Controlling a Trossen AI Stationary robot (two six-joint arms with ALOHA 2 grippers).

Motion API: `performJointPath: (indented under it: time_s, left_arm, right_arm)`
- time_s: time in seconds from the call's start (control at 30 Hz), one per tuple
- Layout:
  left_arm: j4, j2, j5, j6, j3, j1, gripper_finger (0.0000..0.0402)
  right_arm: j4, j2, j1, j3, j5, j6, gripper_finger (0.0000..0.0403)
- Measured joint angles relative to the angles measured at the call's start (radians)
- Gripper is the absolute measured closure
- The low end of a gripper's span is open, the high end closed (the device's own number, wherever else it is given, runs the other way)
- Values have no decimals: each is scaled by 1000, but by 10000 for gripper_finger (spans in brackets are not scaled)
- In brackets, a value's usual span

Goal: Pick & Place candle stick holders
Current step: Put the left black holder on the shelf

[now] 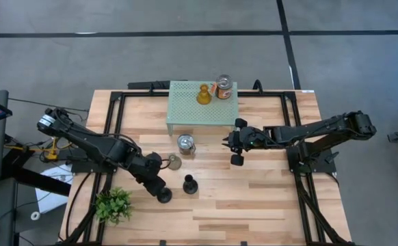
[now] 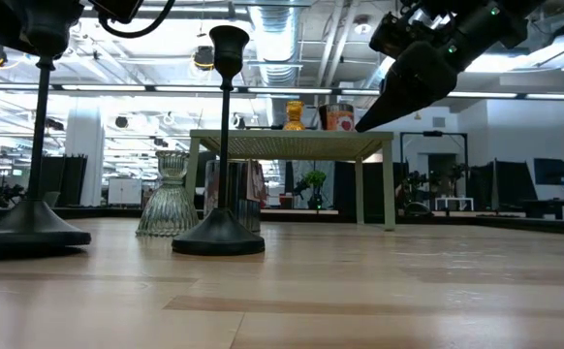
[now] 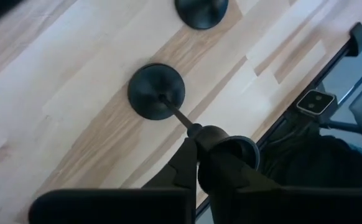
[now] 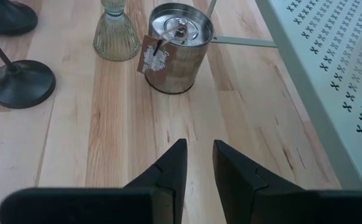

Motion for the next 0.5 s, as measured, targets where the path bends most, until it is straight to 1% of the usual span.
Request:
performJointPath:
  time_s: [0.17,0.3,0.37,0.43,0.5]
  left_arm:
    - [1,0,-7,-59,0,15,391]
    - [-6,-6,36,-99,8,38,392]
    - [-15,-11,31,-100,27,49,392]
    - [-47,-22,30,-100,55,65,392]
    - [-113,-29,11,-100,89,81,392]
  right_arm:
    - [0,0,0,0,0,0,333]
    - [-1,0,0,0,0,0,333]
    - [-6,0,1,0,0,0,333]
    - [-15,0,1,0,2,0,333]
    - [-21,0,1,0,3,0,333]
